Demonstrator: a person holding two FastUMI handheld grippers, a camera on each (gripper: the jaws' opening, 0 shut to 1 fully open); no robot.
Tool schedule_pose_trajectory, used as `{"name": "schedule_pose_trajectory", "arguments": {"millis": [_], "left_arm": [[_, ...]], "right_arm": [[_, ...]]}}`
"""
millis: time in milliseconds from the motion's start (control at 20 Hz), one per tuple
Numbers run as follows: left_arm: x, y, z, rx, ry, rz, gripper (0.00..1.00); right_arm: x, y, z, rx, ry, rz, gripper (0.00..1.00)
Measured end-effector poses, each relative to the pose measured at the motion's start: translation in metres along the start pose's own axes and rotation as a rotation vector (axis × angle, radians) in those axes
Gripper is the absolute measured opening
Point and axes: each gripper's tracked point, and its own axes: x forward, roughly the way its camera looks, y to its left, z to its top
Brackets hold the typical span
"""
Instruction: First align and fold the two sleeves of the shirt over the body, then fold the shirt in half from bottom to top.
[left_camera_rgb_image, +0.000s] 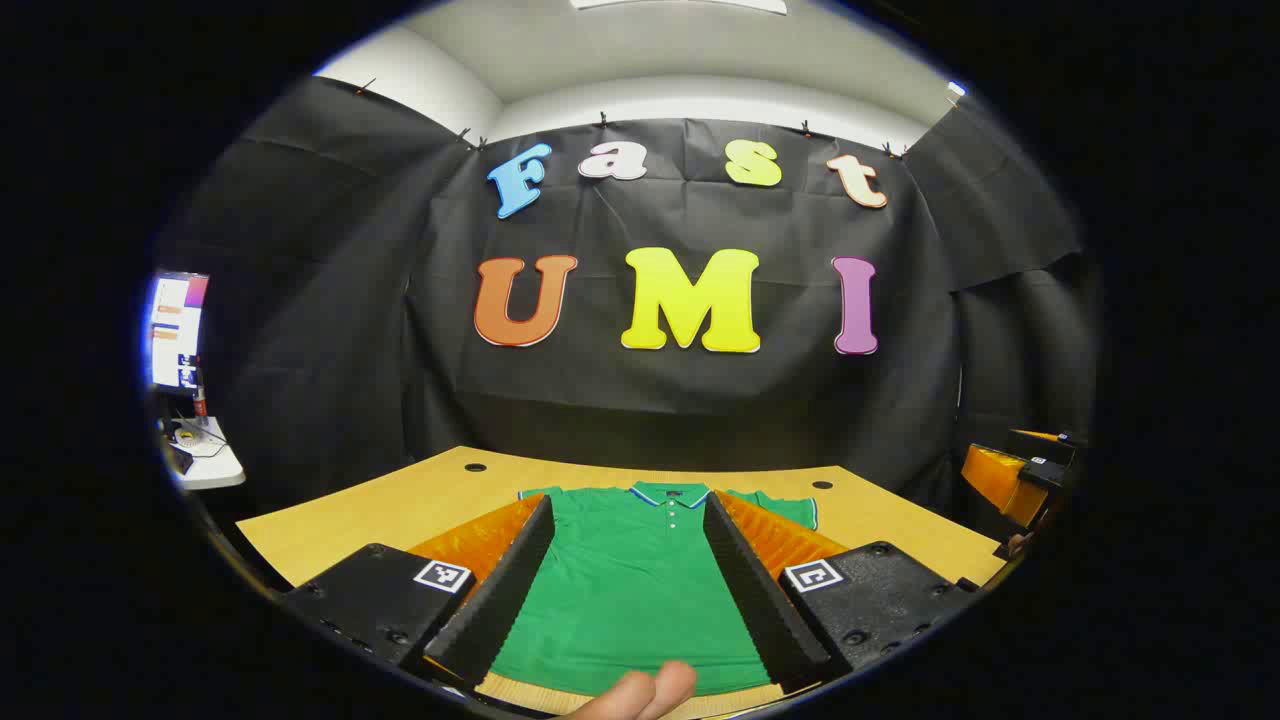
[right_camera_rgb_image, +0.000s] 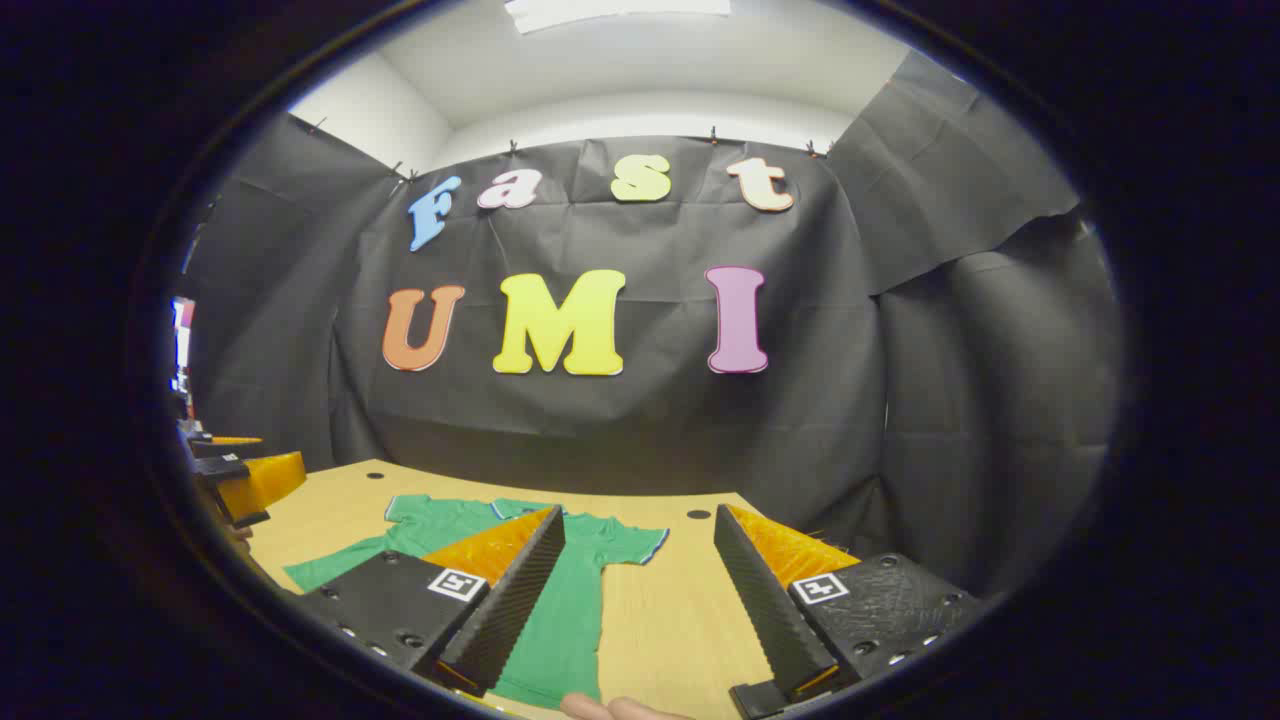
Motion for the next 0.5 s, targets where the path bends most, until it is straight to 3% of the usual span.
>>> {"name": "schedule_pose_trajectory", "arguments": {"millis": [50, 100, 500], "left_arm": [[-0.0011, 0.0004, 0.0014, 0.001, -0.005, 0.000, 0.89], [-0.0007, 0.0011, 0.0034, 0.002, -0.012, 0.005, 0.98], [-0.0028, -0.0025, -0.0006, 0.010, 0.015, -0.014, 0.98]], "right_arm": [[-0.0005, 0.0003, 0.0012, -0.002, -0.006, -0.001, 0.95], [-0.0013, 0.0009, 0.0031, -0.006, -0.011, 0.000, 0.94], [-0.0050, 0.0006, 0.0100, -0.023, -0.039, -0.002, 0.97]]}}
